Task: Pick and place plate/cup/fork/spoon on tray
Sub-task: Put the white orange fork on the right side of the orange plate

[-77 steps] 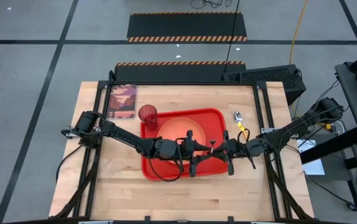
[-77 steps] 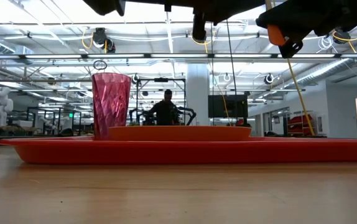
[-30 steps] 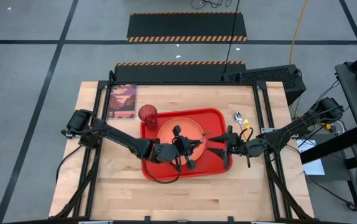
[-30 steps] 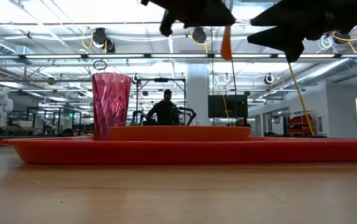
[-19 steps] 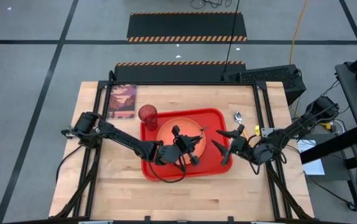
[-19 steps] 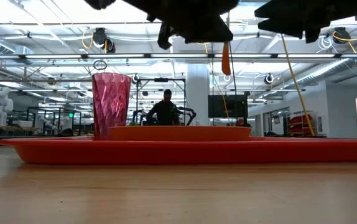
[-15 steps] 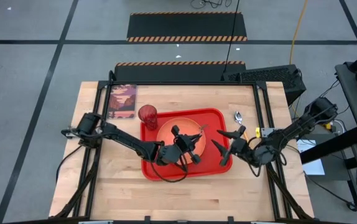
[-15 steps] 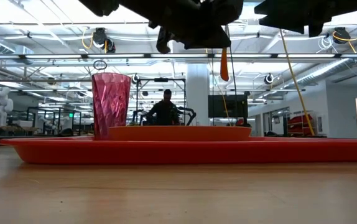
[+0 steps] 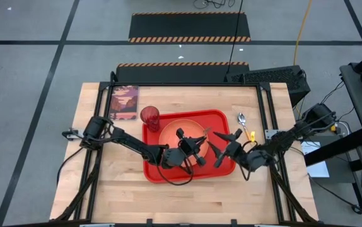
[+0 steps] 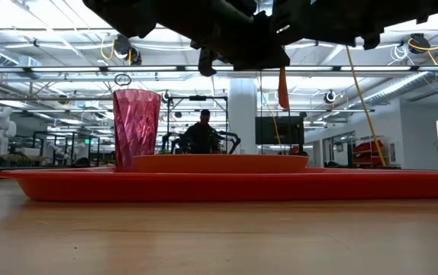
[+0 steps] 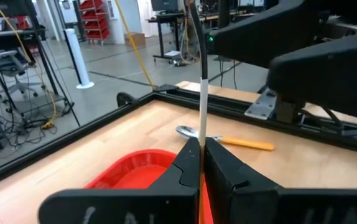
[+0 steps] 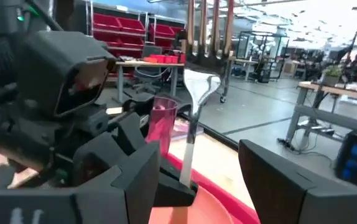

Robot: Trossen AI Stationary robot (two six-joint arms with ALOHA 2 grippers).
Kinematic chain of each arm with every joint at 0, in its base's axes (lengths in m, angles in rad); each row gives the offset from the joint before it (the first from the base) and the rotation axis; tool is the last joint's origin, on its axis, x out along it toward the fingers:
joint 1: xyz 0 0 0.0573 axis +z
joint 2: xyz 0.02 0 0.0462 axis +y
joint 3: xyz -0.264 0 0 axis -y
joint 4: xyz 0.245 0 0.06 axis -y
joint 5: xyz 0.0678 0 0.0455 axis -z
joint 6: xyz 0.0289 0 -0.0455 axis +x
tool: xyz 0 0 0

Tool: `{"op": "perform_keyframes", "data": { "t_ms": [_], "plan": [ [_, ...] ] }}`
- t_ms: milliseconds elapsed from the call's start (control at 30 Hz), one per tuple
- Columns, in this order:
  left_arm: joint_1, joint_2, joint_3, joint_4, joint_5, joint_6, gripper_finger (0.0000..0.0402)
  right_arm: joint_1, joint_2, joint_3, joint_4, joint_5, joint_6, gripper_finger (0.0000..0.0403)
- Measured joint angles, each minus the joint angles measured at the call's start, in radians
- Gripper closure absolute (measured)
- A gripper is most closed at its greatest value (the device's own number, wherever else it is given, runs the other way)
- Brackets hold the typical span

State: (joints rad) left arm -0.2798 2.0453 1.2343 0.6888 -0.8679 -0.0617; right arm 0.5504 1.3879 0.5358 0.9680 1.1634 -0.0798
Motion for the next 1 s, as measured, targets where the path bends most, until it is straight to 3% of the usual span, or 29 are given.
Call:
{"op": "perform_keyframes", "data": {
  "t_ms": [200, 500, 633, 800, 1000],
  "plan": [
    [0.005, 0.000, 0.000, -0.005, 0.038, 0.008, 0.0397, -0.055, 0.001, 0.000, -0.061, -0.143, 0.093, 0.0193],
    [0.016, 0.000, 0.000, -0.020, 0.072, 0.019, 0.0397, -0.087, 0.001, 0.000, -0.107, -0.114, 0.097, 0.0196],
    [0.018, 0.000, 0.000, -0.044, 0.026, 0.006, 0.0397, -0.087, 0.001, 0.000, -0.106, -0.041, 0.053, 0.0218],
    [0.033, 0.000, 0.000, -0.057, -0.027, -0.005, 0.0397, -0.128, 0.001, 0.000, -0.105, -0.042, 0.049, 0.0258],
    [0.062, 0.000, 0.000, -0.128, -0.025, -0.043, 0.0397, -0.223, 0.001, 0.000, -0.117, -0.222, 0.126, 0.0276]
  ]
}}
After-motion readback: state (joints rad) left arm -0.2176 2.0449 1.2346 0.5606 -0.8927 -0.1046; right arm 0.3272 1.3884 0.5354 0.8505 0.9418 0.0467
